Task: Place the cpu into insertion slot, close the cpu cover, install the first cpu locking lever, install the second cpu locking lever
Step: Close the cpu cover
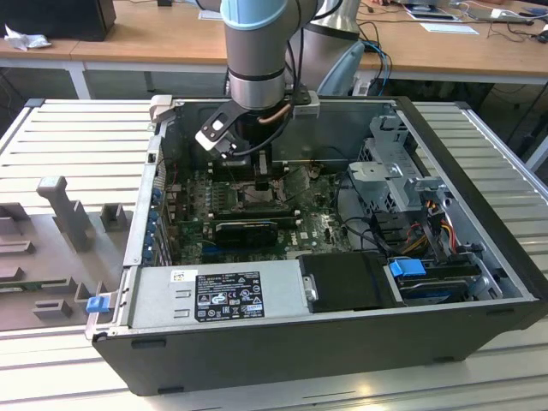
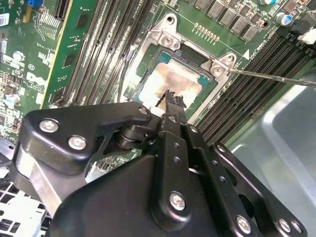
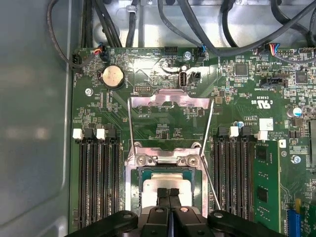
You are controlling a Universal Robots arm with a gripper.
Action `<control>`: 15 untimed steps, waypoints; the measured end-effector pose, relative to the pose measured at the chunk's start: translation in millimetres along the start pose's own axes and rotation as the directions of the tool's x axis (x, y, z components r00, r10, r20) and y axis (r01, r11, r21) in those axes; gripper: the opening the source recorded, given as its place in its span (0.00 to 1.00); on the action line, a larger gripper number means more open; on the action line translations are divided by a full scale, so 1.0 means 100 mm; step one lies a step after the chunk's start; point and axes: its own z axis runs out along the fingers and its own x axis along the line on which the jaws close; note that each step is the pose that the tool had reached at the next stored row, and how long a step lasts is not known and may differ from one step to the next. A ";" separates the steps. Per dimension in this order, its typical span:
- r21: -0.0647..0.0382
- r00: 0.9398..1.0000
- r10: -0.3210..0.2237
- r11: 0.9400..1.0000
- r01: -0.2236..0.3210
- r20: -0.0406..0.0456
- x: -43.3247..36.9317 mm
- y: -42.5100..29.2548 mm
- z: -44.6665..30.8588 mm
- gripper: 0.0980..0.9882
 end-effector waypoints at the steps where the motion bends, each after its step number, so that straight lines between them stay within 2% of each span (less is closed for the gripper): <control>1: 0.000 1.000 0.000 1.000 0.000 0.000 0.000 0.003 0.000 0.01; 15: 0.000 1.000 0.000 1.000 0.000 0.000 0.001 0.009 -0.049 0.01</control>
